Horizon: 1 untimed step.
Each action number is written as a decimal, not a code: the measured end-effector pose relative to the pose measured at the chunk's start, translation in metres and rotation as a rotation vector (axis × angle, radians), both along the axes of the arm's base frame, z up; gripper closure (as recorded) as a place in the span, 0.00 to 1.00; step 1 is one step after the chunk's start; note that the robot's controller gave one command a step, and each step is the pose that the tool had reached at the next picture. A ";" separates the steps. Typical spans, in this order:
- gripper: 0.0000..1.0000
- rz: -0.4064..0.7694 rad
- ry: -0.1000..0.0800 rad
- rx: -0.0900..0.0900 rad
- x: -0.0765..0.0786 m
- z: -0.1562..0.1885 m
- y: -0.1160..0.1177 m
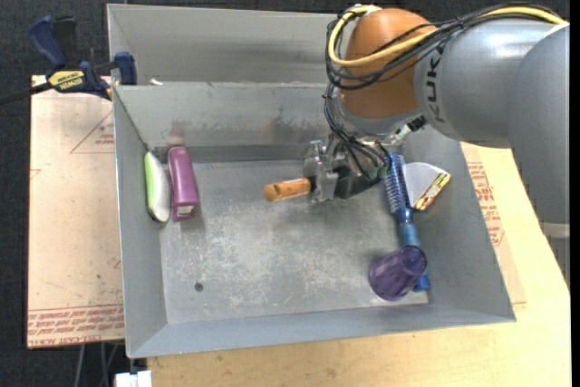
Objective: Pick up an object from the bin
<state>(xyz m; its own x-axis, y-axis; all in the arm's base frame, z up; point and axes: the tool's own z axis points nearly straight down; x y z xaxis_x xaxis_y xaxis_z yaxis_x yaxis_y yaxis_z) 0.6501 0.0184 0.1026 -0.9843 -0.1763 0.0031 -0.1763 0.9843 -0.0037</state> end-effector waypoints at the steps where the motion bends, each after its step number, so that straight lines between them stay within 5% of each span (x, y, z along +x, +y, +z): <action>1: 1.00 0.000 -0.002 0.000 0.000 0.014 0.000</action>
Offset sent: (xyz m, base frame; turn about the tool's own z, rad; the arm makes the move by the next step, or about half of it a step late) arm -0.0001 -0.0001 0.0486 0.0000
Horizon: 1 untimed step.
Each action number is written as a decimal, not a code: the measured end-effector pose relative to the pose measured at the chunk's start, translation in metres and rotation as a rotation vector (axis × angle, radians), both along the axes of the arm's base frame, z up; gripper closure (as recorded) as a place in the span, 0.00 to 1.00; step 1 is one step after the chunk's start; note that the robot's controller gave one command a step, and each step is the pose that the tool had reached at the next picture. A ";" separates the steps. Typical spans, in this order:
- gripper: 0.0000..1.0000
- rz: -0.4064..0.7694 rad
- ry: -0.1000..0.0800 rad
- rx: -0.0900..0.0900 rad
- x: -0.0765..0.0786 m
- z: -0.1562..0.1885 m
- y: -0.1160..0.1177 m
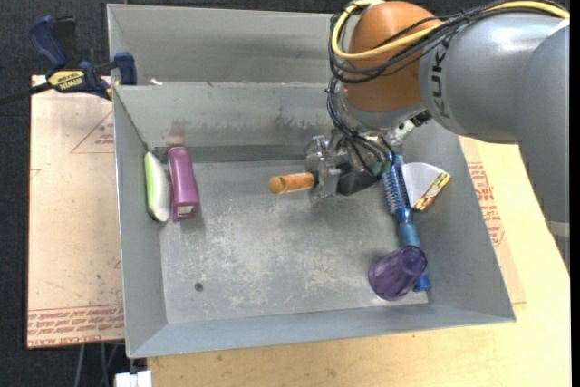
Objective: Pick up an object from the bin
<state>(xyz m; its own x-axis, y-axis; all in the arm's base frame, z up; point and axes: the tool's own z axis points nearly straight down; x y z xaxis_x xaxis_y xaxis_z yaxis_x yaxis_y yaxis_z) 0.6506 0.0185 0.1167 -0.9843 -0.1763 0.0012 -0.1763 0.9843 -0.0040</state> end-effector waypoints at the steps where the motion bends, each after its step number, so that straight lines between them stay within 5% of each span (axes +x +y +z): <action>1: 1.00 -0.001 0.001 0.000 0.000 0.011 0.000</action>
Offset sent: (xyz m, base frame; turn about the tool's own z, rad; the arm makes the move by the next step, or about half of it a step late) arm 0.0000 0.0000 0.0236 0.0000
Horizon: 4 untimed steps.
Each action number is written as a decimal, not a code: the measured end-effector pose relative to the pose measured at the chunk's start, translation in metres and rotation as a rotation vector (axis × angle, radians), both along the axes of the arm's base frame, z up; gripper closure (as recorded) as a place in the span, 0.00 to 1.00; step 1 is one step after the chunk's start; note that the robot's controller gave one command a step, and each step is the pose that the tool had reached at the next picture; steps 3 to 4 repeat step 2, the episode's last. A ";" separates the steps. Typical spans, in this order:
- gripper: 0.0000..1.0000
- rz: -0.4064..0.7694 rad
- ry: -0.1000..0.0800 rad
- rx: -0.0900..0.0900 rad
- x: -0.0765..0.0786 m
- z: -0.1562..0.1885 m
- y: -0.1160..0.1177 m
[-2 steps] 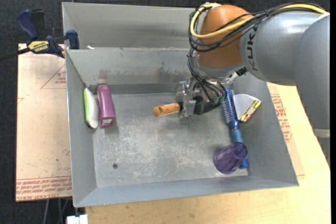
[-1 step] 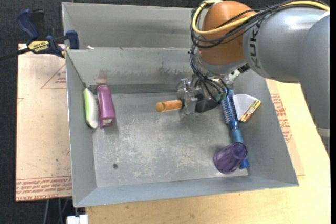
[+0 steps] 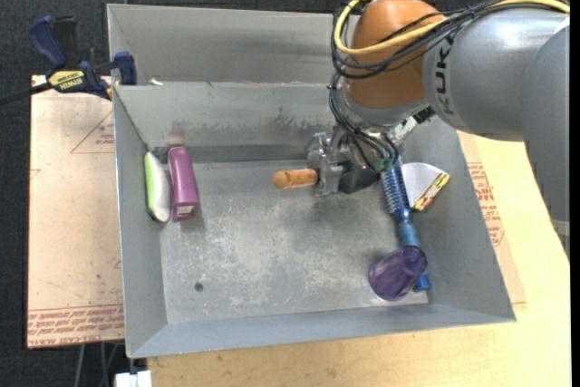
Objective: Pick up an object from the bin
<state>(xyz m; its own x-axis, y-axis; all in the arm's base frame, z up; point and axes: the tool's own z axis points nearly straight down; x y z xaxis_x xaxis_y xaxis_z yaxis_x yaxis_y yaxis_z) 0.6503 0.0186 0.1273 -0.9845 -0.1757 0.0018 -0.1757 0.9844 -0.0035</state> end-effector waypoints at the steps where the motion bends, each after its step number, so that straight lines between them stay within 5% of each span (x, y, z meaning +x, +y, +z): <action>1: 1.00 -0.001 -0.004 0.001 0.001 0.012 0.000; 4: 1.00 -0.001 -0.005 0.001 0.001 0.017 0.000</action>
Offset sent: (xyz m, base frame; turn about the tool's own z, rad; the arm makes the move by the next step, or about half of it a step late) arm 0.0000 0.0001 0.0047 0.0000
